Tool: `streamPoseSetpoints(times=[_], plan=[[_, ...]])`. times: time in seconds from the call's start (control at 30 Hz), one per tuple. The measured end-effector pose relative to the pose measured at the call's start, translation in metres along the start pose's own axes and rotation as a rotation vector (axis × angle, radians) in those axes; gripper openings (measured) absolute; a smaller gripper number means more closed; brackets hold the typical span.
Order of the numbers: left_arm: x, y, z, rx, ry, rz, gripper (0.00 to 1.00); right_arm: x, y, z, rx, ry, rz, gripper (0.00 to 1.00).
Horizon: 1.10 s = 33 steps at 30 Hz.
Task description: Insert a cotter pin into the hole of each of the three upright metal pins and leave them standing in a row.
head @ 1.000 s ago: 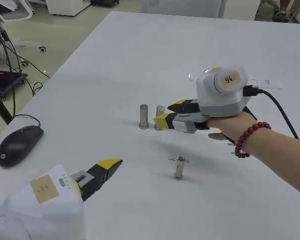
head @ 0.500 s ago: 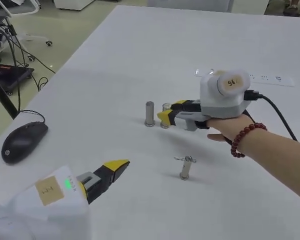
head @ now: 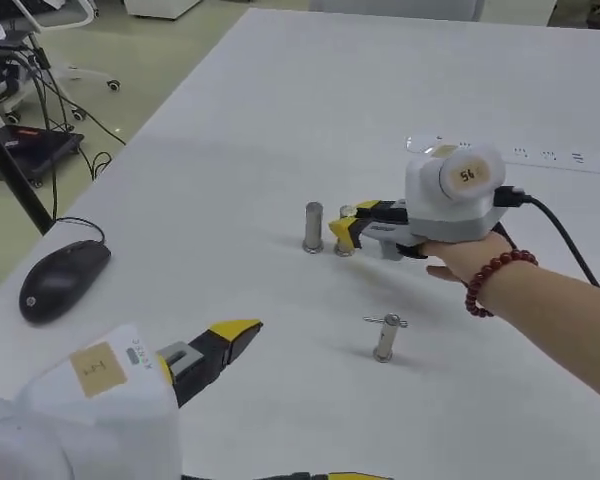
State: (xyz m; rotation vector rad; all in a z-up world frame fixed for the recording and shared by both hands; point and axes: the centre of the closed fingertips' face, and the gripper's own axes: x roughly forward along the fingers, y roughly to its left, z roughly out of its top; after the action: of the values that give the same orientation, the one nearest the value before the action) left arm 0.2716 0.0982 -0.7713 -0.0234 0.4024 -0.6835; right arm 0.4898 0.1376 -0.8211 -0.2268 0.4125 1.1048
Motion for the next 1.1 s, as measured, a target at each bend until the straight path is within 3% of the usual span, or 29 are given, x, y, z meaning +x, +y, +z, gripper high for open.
streamPoseSetpoints(times=[0.77, 1.1], plan=[[-0.005, -0.001, 0.005, 0.018, -0.003, 0.025, 0.92, -0.014, -0.003, 0.004, -0.018, 0.004, -0.042, 0.14], [-0.006, -0.006, 0.011, 0.009, -0.026, 0.027, 0.92, -0.041, -0.003, -0.007, -0.002, 0.02, -0.065, 0.14]])
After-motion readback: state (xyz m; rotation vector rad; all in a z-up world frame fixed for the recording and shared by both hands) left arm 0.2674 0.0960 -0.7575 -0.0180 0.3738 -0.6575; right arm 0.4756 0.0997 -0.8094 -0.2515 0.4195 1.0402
